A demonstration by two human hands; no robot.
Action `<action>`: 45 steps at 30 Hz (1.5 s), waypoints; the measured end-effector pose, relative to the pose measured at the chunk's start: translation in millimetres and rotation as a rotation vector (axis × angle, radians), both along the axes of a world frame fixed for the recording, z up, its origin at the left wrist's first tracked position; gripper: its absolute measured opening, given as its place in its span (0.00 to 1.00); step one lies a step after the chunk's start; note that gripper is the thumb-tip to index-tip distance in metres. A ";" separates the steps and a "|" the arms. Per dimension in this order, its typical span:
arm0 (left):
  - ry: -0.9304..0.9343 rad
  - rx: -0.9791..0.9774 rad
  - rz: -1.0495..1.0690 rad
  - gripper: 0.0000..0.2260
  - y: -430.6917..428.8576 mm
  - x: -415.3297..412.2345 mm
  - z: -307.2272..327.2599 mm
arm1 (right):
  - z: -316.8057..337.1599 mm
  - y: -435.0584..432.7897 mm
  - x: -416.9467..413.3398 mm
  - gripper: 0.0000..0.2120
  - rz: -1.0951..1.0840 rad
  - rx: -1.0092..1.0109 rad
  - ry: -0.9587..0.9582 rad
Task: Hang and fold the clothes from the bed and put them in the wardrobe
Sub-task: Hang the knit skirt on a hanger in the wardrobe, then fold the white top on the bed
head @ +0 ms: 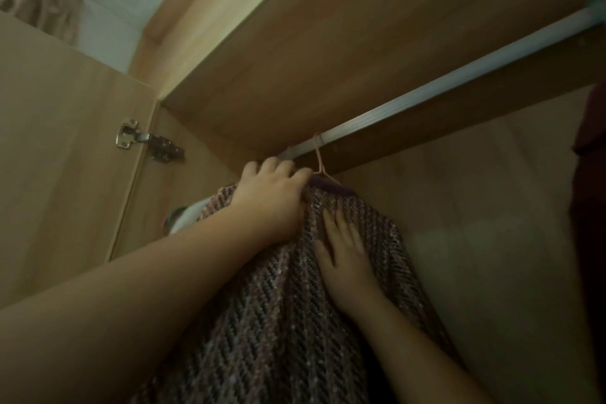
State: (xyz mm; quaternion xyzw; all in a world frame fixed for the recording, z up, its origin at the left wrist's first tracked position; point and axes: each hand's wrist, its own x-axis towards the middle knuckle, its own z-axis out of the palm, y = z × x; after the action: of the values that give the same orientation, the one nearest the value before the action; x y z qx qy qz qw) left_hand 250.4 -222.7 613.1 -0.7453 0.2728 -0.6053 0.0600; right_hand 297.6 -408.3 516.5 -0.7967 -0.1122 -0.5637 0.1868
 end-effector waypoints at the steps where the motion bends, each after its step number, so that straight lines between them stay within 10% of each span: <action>1: 0.034 0.100 0.014 0.25 0.0 -9.1 -14.2 | -8.6 1.0 -4.3 0.35 -0.039 -0.022 0.007; 8: 0.285 0.334 0.177 0.28 38.4 -29.2 -125.5 | -105.7 17.3 -44.8 0.32 -0.266 -0.101 0.169; 22: 0.583 0.119 -0.472 0.33 127.8 -105.2 -418.8 | -331.9 144.4 -295.3 0.31 -0.700 0.115 0.543; 31: 1.076 0.392 -0.826 0.31 153.4 -306.4 -549.6 | -447.5 278.4 -550.7 0.30 -1.146 0.308 0.744; 45: 0.947 1.137 -1.485 0.30 287.8 -724.2 -659.3 | -566.9 575.0 -934.7 0.30 -1.682 0.767 0.767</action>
State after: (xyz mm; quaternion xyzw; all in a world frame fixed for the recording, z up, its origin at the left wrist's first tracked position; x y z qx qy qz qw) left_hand -473.8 65.1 -46.2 -0.4133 0.9016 0.0812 -0.0982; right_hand -637.1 166.7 -50.4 -0.6309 0.7453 -0.2157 -0.0049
